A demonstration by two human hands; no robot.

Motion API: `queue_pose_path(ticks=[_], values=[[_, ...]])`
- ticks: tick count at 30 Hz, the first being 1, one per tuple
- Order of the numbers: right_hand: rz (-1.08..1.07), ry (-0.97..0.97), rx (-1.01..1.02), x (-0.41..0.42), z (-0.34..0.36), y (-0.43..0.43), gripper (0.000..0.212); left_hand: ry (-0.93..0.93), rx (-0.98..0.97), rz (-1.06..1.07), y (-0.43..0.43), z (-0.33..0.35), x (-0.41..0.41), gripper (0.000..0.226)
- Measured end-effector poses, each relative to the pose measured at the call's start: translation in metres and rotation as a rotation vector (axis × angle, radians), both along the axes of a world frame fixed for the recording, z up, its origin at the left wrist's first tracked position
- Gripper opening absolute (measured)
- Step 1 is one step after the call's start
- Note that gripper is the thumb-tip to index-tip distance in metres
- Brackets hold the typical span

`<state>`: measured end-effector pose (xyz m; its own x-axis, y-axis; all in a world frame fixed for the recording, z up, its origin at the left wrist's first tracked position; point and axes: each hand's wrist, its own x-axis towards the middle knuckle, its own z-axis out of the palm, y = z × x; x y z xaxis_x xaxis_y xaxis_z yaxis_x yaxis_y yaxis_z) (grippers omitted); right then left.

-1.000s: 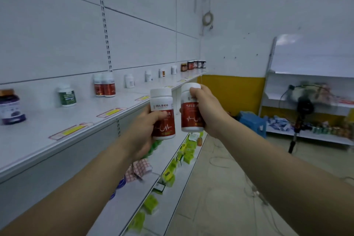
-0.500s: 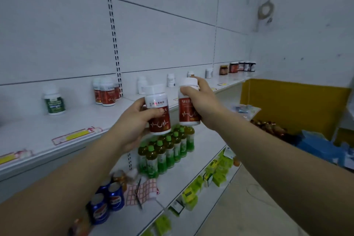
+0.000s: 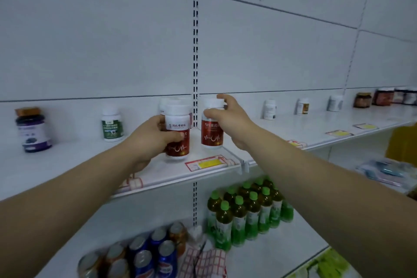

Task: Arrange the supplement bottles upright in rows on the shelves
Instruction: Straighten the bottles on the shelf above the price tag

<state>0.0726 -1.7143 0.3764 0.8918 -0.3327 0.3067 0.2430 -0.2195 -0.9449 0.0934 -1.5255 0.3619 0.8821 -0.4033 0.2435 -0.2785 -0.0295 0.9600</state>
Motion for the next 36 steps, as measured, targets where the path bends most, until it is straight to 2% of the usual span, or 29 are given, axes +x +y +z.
queue_pose_path(ticks=[6, 12, 16, 20, 26, 36], values=[[0.092, 0.082, -0.119, 0.063, -0.008, -0.014, 0.058, 0.017, 0.067, 0.123, -0.015, -0.012, 0.024, 0.039], [0.241, 0.038, -0.193, 0.101, -0.011, -0.034, 0.046, -0.028, 0.124, 0.286, -0.036, -0.016, 0.039, 0.05], [0.356, 0.081, -0.321, 0.115, -0.015, -0.05, 0.067, -0.037, 0.174, 0.395, -0.048, -0.02, 0.045, 0.049], [0.369, 0.071, -0.377, 0.125, -0.018, -0.054, 0.08, -0.039, 0.236, 0.463, -0.054, -0.018, 0.047, 0.057], [0.388, -0.018, -0.454, 0.13, -0.017, -0.051, 0.064, -0.039, 0.269, 0.507, -0.062, -0.016, 0.048, 0.06], [0.38, 0.002, -0.491, 0.128, -0.016, -0.045, 0.062, -0.038, 0.316, 0.528, -0.062, -0.02, 0.061, 0.057]])
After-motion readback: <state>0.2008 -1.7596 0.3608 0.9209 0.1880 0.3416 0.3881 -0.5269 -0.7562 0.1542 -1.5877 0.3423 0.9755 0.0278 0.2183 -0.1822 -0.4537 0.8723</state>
